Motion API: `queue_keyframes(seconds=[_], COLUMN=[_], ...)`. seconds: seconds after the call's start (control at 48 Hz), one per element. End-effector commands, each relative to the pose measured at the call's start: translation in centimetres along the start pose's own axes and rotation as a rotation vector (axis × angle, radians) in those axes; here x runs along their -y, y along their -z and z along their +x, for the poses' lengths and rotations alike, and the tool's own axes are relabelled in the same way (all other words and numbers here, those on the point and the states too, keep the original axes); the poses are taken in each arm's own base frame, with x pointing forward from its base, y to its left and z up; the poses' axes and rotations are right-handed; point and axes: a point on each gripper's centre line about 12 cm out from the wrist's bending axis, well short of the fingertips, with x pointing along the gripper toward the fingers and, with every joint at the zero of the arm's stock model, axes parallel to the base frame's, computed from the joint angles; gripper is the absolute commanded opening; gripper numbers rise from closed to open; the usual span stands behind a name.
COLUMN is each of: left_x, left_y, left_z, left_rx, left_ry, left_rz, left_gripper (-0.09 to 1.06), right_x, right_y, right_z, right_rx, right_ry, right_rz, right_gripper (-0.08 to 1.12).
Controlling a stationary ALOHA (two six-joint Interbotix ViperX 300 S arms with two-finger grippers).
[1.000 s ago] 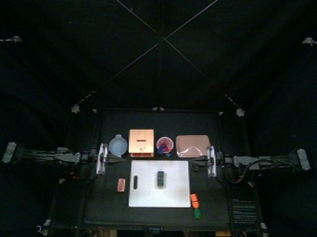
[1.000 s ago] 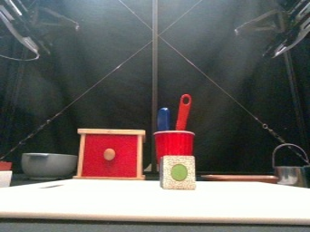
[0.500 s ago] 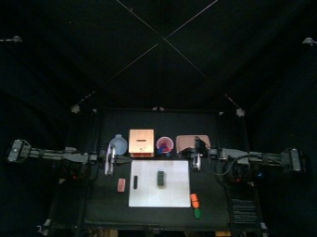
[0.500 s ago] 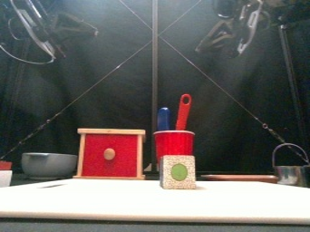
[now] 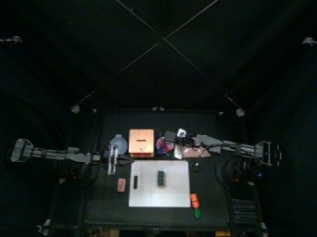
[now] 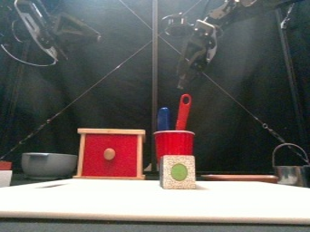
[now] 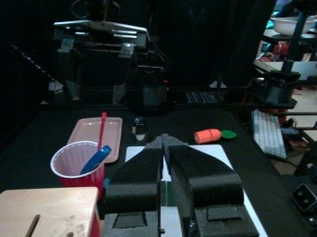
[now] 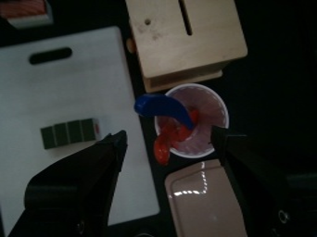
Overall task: Cut the sushi into 4 pieces with the knife
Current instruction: Pick up the knife at its handle with right hand
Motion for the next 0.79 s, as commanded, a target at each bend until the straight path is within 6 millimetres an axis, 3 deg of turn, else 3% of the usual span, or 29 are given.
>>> queue_keyframes(seconds=[0.021,0.25,0.5,0.604,0.792], left_x=[-0.1,-0.3,-0.3,-0.3,-0.4], left_y=[-0.5,0.0,0.3,0.4,0.5], left_z=[0.1,0.0,-0.1,-0.2,-0.1], left_rx=[0.017,0.006,-0.002,-0.005,-0.008], left_ry=[-0.005,-0.012,-0.012,-0.014,-0.018], left_rz=[0.002,0.001,0.000,0.001,0.001], left_gripper=[0.48,0.48,0.48,0.48,0.48], right_x=[0.3,0.4,0.8,0.9,1.0], right_y=[-0.8,0.0,-0.1,0.0,0.1], right_z=[0.1,2.9,4.0,4.2,4.4], right_rx=[-0.057,-0.250,-0.280,-0.287,-0.309], right_ry=[-0.002,-0.015,0.017,0.016,0.017], right_rz=[-0.025,-0.058,-0.084,-0.084,-0.086], right_gripper=[1.00,1.00,0.96,0.87,0.57])
